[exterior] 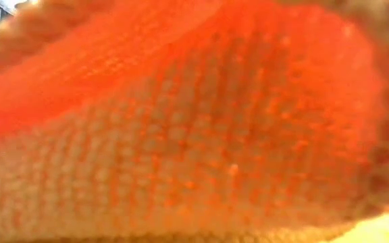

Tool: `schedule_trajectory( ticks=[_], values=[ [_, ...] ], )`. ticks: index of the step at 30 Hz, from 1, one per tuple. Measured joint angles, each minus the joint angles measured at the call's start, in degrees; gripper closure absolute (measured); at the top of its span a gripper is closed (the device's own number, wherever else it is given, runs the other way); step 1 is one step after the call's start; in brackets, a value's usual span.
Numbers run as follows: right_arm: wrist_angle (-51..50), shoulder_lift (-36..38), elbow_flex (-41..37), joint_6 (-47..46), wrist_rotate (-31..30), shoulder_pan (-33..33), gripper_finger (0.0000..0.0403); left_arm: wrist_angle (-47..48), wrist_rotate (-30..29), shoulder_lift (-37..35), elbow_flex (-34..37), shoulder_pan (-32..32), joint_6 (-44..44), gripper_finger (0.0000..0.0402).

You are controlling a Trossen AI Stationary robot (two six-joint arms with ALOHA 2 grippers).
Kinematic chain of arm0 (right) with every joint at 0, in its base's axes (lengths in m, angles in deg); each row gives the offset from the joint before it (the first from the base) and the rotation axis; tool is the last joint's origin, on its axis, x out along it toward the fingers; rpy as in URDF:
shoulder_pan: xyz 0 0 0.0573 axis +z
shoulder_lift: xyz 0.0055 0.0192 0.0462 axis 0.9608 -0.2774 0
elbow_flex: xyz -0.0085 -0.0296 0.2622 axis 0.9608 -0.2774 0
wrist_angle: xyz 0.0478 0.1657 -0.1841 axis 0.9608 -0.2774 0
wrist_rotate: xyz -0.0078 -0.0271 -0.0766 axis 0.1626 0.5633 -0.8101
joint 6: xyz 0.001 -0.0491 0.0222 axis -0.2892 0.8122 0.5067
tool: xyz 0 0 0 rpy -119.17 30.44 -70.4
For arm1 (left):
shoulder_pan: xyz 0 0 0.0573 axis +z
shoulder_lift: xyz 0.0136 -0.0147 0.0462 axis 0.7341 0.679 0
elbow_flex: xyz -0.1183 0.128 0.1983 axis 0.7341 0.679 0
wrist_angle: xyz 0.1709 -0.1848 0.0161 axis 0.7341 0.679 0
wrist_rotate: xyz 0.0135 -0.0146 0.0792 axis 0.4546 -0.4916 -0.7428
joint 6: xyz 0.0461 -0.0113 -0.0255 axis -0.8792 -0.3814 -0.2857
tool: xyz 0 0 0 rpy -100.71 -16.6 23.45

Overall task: Sort microfiber towel by color & place in baskets
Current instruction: Put the orange microfiber towel into the right transparent bin

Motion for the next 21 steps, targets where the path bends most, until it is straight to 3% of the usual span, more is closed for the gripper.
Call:
schedule_trajectory(
  ticks=[4, 10, 16, 21],
  values=[
    [-0.02, 0.0, 0.0, 0.35, 0.13, 0.0, 0.0254, 5.42, -1.55, 0.0, -7.54, -0.56, -1.04, 0.0395],
    [-0.05, 0.0, 0.0, 1.07, -0.52, 0.0, 0.0254, 15.84, -5.95, -0.04, -25.21, -2.1, -1.54, 0.04],
    [-0.07, 0.0, 0.0, 1.92, -0.79, 0.0, 0.0254, 15.53, -13.05, 0.57, -43.34, -1.87, -5.69, 0.0401],
    [-0.07, -0.02, 0.0, 1.8, -0.79, 0.0, 0.0254, 12.93, -15.73, 5.87, -56.29, 3.6, -17.83, 0.0401]
  ],
)
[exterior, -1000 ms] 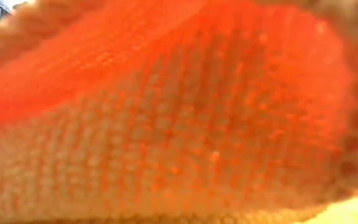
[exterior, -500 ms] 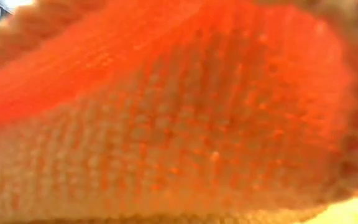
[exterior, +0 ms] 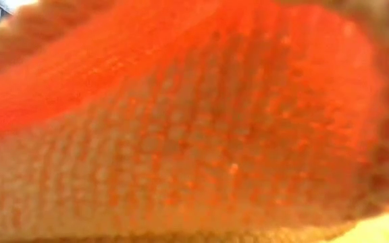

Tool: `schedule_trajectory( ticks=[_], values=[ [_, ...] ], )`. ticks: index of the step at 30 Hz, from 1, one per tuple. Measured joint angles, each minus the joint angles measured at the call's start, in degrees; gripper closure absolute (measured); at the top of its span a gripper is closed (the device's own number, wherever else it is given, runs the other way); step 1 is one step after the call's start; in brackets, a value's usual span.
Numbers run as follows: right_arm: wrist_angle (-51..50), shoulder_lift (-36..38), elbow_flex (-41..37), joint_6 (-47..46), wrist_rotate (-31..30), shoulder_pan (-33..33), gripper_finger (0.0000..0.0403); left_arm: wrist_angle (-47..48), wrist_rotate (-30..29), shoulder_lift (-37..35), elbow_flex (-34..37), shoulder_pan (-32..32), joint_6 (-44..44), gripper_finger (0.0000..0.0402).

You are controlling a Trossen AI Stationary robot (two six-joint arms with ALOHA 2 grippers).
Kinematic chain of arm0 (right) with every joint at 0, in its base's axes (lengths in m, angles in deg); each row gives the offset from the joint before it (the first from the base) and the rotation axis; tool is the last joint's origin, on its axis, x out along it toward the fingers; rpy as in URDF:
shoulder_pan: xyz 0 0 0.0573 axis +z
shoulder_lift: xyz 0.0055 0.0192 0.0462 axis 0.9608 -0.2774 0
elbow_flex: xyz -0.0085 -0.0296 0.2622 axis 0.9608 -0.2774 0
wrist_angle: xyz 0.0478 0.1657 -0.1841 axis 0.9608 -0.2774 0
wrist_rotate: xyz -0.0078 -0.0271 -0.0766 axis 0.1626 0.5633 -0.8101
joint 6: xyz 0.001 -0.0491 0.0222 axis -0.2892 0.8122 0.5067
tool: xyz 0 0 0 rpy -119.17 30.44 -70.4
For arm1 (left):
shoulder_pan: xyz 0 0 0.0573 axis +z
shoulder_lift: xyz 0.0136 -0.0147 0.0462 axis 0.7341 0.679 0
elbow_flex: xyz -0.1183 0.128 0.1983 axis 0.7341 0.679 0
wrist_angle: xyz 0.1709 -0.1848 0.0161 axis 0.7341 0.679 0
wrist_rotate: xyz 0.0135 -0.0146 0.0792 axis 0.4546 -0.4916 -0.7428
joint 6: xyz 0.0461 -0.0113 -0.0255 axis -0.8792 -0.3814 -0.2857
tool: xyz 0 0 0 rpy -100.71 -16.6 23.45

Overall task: Sort microfiber towel by color & place in baskets
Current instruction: Put the orange microfiber towel into the right transparent bin

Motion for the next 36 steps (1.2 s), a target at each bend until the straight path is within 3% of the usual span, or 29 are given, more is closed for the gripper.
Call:
schedule_trajectory(
  ticks=[9, 13, 18, 25, 36],
  values=[
    [0.0, 0.0, 0.0, -4.12, -2.69, 0.0, 0.0254, -6.38, 6.52, 19.62, -24.67, 12.0, -26.41, 0.0401],
    [-0.02, 0.0, 0.01, -7.7, -3.51, 0.0, 0.0254, -6.04, 10.28, 27.88, -31.29, 15.81, -34.03, 0.0401],
    [-0.03, 0.0, 0.02, -11.86, -5.34, 0.0, 0.0254, -2.88, 11.94, 34.37, -31.7, 20.05, -38.63, 0.0401],
    [-0.02, 0.0, 0.02, -17.2, -8.46, 0.0, 0.0254, -5.4, 15.54, 44.41, -31.05, 24.39, -44.54, 0.0401],
    [0.02, -0.02, 0.04, -26.64, -10.24, -0.04, 0.0254, -3.75, 16.27, 56.15, -30.99, 24.88, -50.35, 0.039]
  ],
)
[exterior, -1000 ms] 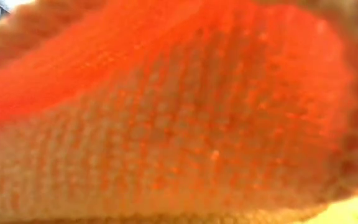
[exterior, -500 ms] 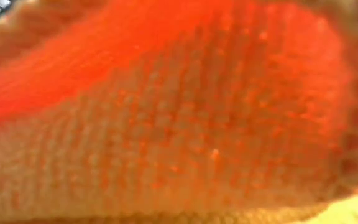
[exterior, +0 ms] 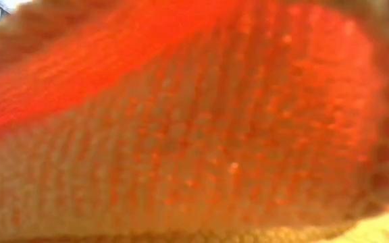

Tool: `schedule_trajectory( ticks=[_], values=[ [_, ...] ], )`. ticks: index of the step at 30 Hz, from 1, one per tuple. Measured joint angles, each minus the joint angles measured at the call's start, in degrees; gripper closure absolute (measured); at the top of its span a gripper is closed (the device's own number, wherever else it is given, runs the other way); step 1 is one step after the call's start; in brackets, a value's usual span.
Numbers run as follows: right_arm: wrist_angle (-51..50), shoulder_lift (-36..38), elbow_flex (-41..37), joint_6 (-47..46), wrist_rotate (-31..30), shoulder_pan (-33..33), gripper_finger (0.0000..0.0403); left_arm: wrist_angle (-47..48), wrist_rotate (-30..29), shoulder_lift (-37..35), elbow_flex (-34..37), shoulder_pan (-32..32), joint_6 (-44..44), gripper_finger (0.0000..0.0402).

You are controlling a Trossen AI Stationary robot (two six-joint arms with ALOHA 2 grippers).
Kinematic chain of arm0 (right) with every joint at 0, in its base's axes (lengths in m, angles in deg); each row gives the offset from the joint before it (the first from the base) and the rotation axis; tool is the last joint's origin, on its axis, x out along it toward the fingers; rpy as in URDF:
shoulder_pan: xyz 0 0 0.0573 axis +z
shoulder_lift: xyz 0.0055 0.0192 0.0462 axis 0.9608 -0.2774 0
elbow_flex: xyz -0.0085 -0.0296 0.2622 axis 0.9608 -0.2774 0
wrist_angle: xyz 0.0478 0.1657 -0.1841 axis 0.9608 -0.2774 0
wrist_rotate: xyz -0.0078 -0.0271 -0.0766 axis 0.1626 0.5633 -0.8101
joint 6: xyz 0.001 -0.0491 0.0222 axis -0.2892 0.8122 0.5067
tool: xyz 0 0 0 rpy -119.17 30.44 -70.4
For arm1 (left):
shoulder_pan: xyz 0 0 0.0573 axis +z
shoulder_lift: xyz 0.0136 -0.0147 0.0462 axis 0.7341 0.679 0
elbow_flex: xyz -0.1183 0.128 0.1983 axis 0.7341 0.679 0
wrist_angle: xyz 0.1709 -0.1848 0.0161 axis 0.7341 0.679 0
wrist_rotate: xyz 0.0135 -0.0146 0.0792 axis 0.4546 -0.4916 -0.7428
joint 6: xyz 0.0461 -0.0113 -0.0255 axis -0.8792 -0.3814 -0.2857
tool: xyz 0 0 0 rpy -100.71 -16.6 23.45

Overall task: Sort microfiber towel by color & place in baskets
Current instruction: Put the orange microfiber towel into the right transparent bin

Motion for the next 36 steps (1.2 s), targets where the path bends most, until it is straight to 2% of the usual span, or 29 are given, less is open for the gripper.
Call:
schedule_trajectory(
  ticks=[8, 11, 14, 17, 21, 25, 27, 36],
  values=[
    [0.0, 0.0, 0.0, -3.97, -2.91, 0.0, 0.0254, 1.43, -0.05, 0.34, -0.85, 0.05, -1.02, 0.0316],
    [0.0, 0.0, 0.0, -4.25, -2.89, 0.0, 0.0254, 6.23, -0.56, 0.24, -3.99, 0.12, -1.02, 0.0288],
    [0.05, 0.0, 0.0, -4.39, -2.88, 0.0, 0.0254, 8.29, -2.15, -2.09, -3.23, 0.14, -1.02, 0.0271],
    [-0.03, 0.0, 0.0, -4.92, -2.89, 0.0, 0.0254, 7.89, -3.75, -4.29, -3.28, 0.14, -0.98, 0.0265],
    [-0.24, 0.0, 0.0, -5.7, -2.89, -0.19, 0.0254, 2.18, -4.56, -6.53, -3.37, 0.14, 0.76, 0.0264],
    [-0.15, 0.0, 0.0, -5.7, -2.88, -1.19, 0.0254, -4.85, -0.69, -6.5, -3.41, 0.14, 2.35, 0.0264],
    [-0.08, 0.0, 0.0, -5.7, -2.83, -1.77, 0.0254, -6.09, 1.43, -5.44, -3.45, 0.05, 2.22, 0.0264],
    [0.0, 0.0, 0.0, -5.6, -2.37, -2.64, 0.0254, -3.62, 2.01, 2.87, -3.29, -0.12, 4.76, 0.0264]
  ],
)
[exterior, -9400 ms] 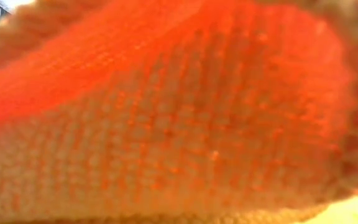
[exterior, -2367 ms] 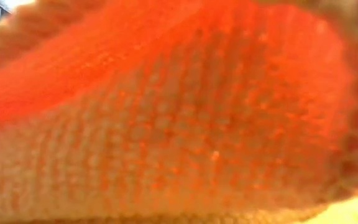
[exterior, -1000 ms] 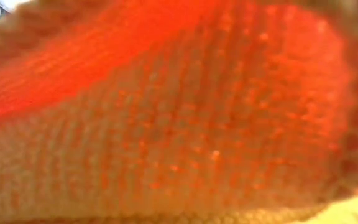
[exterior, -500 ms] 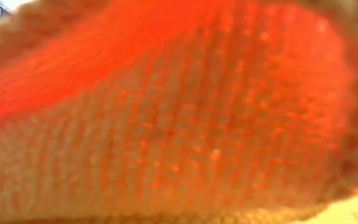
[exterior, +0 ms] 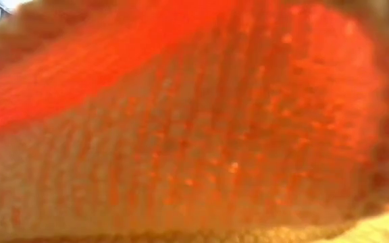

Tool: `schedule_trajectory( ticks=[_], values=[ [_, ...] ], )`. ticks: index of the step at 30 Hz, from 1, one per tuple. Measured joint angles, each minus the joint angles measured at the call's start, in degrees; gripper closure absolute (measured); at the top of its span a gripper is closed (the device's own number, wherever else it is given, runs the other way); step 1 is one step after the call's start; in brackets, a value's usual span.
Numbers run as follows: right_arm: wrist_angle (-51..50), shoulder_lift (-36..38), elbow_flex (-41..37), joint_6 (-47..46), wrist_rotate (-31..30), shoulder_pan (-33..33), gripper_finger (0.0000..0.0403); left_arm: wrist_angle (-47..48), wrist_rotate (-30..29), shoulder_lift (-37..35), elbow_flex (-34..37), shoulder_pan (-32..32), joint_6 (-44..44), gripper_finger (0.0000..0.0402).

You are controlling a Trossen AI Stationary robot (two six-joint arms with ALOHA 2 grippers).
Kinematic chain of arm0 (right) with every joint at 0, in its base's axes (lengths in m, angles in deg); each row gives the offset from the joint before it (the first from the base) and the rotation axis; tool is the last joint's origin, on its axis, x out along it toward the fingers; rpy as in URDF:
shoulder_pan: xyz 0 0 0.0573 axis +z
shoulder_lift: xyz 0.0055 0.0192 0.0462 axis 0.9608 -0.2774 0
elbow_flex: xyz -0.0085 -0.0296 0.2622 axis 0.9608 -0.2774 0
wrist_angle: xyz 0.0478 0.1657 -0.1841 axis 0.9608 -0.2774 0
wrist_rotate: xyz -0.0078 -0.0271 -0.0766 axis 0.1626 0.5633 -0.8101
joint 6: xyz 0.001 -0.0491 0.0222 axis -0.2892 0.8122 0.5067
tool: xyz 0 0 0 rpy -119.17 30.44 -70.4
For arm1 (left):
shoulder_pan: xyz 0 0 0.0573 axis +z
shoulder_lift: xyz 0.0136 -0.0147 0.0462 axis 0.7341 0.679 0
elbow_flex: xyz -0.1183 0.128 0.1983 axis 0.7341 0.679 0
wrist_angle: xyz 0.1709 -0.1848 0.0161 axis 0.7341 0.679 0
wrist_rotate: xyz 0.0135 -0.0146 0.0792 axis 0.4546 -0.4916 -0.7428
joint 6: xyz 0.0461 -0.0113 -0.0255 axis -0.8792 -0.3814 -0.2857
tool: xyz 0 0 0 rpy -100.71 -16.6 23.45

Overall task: Sort microfiber towel by color & place in baskets
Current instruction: Put the orange microfiber towel into the right transparent bin, then put the yellow microfiber towel into the left transparent bin

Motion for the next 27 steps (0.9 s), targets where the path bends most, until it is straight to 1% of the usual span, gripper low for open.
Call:
schedule_trajectory(
  ticks=[4, 9, 13, 21, 25, 27],
  values=[
    [0.04, 0.0, 0.0, 0.24, 0.02, 0.0, 0.0254, -0.51, -0.04, 2.18, 0.01, 0.3, 1.39, 0.0264],
    [-0.01, 0.0, 0.0, 0.39, 0.13, 0.02, 0.0254, 0.31, 0.17, 2.04, 0.01, 0.33, 2.45, 0.0264],
    [-0.02, 0.0, 0.0, 3.62, 1.52, 0.04, 0.0254, 0.52, -0.91, -1.52, -0.69, 0.33, 3.47, 0.0264],
    [-0.01, 0.0, 0.0, 15.21, 1.68, 0.04, 0.0254, 2.07, -1.7, -11.01, -0.63, -0.57, 7.09, 0.0264],
    [0.45, 0.0, 0.0, 18.34, 3.77, 0.04, 0.0254, 7.96, -1.81, -14.25, -0.53, -3.97, 8.41, 0.0264],
    [0.44, 0.0, 0.0, 19.01, 5.11, 0.04, 0.0254, 9.17, -2.3, -15.21, -0.47, -6.63, 9.68, 0.0264]
  ],
)
